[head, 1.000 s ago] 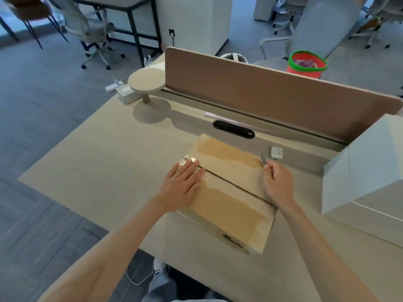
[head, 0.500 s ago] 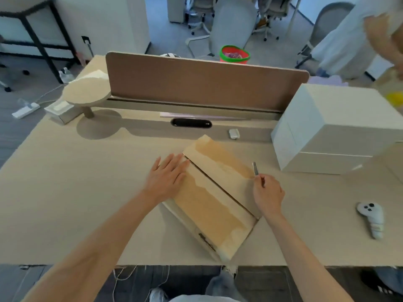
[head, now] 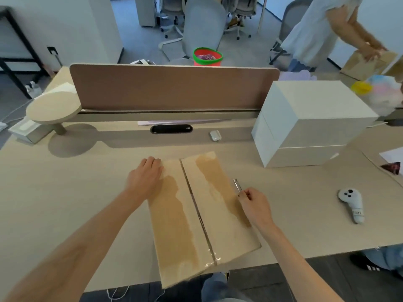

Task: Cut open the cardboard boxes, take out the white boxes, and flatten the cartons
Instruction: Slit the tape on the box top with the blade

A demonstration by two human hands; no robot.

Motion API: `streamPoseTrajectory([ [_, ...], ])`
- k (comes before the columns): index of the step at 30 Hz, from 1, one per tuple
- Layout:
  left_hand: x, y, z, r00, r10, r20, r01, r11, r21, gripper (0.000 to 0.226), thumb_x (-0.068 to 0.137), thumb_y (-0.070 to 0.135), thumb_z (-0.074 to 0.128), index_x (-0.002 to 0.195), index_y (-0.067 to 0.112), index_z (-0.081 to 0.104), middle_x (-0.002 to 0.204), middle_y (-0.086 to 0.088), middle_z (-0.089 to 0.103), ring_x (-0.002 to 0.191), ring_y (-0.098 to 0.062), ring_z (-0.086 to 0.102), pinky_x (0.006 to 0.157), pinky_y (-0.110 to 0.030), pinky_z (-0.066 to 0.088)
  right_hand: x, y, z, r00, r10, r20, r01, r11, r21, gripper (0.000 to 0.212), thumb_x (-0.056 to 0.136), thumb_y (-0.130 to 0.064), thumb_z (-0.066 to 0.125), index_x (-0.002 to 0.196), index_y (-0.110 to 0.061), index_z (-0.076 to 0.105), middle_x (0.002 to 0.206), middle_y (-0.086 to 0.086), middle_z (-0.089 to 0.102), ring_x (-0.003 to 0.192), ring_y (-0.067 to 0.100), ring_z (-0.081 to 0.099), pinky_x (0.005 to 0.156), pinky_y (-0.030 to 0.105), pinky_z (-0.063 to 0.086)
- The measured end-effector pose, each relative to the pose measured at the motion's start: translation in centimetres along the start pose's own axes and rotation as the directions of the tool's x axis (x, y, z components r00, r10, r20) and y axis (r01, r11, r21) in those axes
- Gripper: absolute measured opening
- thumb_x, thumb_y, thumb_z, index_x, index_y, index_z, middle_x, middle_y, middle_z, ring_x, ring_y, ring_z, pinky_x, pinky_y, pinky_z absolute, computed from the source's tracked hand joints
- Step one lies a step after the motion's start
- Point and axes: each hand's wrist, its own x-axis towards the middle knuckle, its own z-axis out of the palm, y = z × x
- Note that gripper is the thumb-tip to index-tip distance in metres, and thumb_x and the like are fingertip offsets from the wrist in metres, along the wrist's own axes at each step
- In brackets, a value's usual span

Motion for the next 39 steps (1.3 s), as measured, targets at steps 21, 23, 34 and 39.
streamPoseTrajectory([
  [21,5.7,2.4,0.9,0.966,-0.249,-0.077,0.188,0.871,-0.454,0.032,0.095,0.035,0.03,0.103,0.027,0.06,0.109,0.019,0.059,0.111,-0.007,0.048,0.089,-0.031,0.034,15.8,-13.5,4.6,0.729,-0.597,0.335,0.68,0.689,-0.251,0.024,0.099,-0.022,0.049,0.104,-0.032,0.07,0.099,-0.018,0.064,0.1,0.013,0.046,0.086,0.038,0.029],
  [23,6.8,1.8,1.0,0.973,-0.205,-0.103,0.141,0.89,-0.433,0.037,0.092,0.035,0.025,0.101,0.025,0.06,0.107,0.018,0.06,0.109,-0.008,0.05,0.09,-0.029,0.032,16.2,-14.2,5.1,0.742,-0.576,0.342,0.663,0.705,-0.251,0.026,0.099,-0.019,0.046,0.102,-0.029,0.069,0.094,-0.017,0.058,0.1,0.014,0.045,0.086,0.04,0.029],
  [34,10.8,1.5,0.6,0.982,-0.186,-0.024,0.145,0.832,-0.535,0.024,0.101,0.022,0.039,0.097,0.023,0.063,0.098,0.016,0.067,0.097,-0.006,0.056,0.1,-0.018,0.021,17.8,-15.7,6.4,0.766,-0.594,0.246,0.642,0.692,-0.329,0.019,0.094,-0.034,0.054,0.08,-0.031,0.067,0.082,-0.019,0.055,0.092,0.009,0.034,0.074,0.03,0.009],
  [39,11.0,2.0,0.8,0.965,-0.256,-0.052,0.187,0.814,-0.55,0.039,0.095,0.033,0.025,0.09,0.026,0.063,0.091,0.015,0.067,0.091,-0.009,0.058,0.098,-0.02,0.022,18.1,-15.7,7.1,0.722,-0.643,0.255,0.691,0.649,-0.318,0.02,0.087,-0.024,0.06,0.068,-0.03,0.062,0.072,-0.018,0.055,0.092,0.013,0.041,0.075,0.032,0.011],
])
